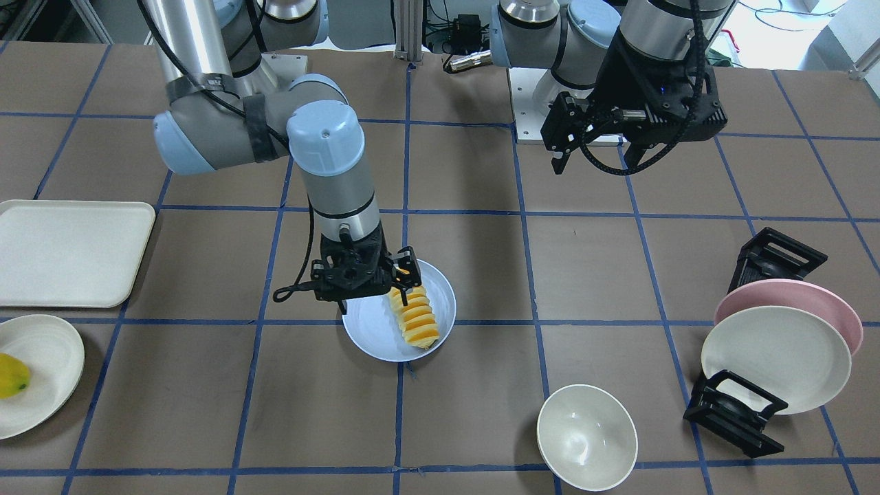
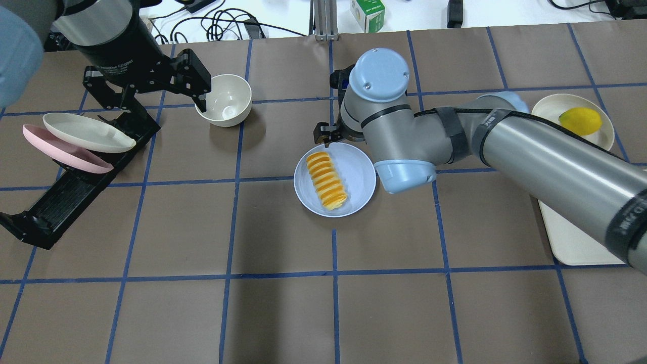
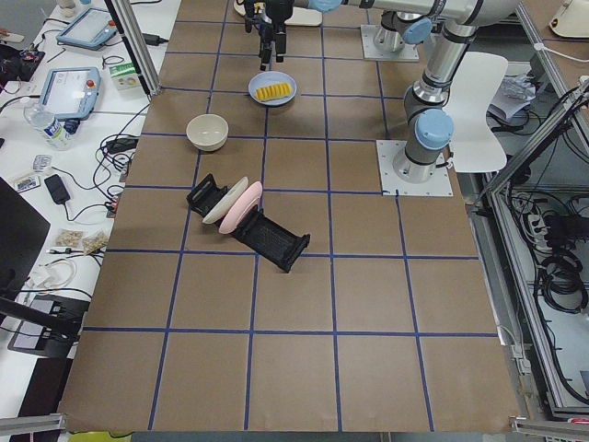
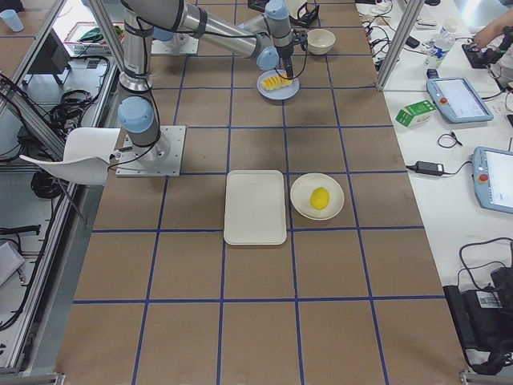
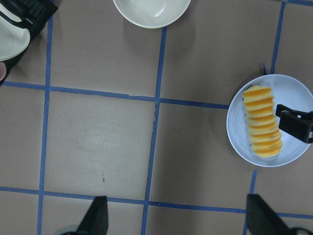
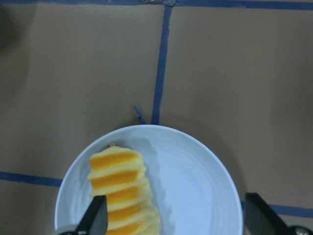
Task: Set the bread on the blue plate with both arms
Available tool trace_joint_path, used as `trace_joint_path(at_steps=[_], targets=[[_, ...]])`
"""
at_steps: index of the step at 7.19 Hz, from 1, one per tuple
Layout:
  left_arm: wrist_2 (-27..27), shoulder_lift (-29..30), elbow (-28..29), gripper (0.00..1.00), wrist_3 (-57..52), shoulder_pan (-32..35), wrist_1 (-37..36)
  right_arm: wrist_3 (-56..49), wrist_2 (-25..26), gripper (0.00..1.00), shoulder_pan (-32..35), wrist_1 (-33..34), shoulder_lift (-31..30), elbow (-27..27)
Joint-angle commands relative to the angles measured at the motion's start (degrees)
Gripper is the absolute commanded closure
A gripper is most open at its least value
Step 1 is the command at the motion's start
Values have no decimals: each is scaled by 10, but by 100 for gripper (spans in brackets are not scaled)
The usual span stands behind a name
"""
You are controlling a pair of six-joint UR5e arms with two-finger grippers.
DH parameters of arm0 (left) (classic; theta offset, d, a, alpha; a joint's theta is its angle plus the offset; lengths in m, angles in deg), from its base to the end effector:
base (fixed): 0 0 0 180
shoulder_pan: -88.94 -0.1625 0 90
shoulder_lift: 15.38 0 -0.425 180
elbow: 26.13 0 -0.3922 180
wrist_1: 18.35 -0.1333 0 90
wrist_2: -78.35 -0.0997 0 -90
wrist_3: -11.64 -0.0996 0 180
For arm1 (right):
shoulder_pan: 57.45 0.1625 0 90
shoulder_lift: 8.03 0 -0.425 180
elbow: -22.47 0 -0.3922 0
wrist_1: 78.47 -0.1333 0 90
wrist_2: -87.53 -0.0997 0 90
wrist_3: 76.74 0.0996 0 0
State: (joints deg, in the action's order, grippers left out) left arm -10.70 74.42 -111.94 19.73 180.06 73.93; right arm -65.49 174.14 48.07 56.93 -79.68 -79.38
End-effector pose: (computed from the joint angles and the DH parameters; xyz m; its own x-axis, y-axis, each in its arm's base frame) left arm -0.1446 -0.4901 0.5217 -0.9925 -0.1207 0.0216 -0.1213 0.9920 -0.0341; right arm 0.2933 -0.5361 0.2988 -0.9897 -0.0952 -0.1071 -0.0664 0.9670 -0.2460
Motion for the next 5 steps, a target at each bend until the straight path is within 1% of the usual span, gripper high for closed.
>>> trace_joint_path(at_steps=[1, 2, 3, 4, 5], targets=[[0, 0, 0, 0, 0, 0, 0, -85, 1, 0, -77, -129, -76, 11], [-1, -1, 0, 0, 0, -1, 0, -85, 6, 0, -97, -201, -101, 34], [-1, -1, 0, 0, 0, 0, 0, -92, 24, 0, -107, -318, -104, 91], [0, -1, -1, 0, 0, 0, 0, -96, 36, 0, -112, -362, -99, 135], [1, -1, -1, 0, 0, 0, 0, -96, 32, 0, -123, -369, -99, 147]])
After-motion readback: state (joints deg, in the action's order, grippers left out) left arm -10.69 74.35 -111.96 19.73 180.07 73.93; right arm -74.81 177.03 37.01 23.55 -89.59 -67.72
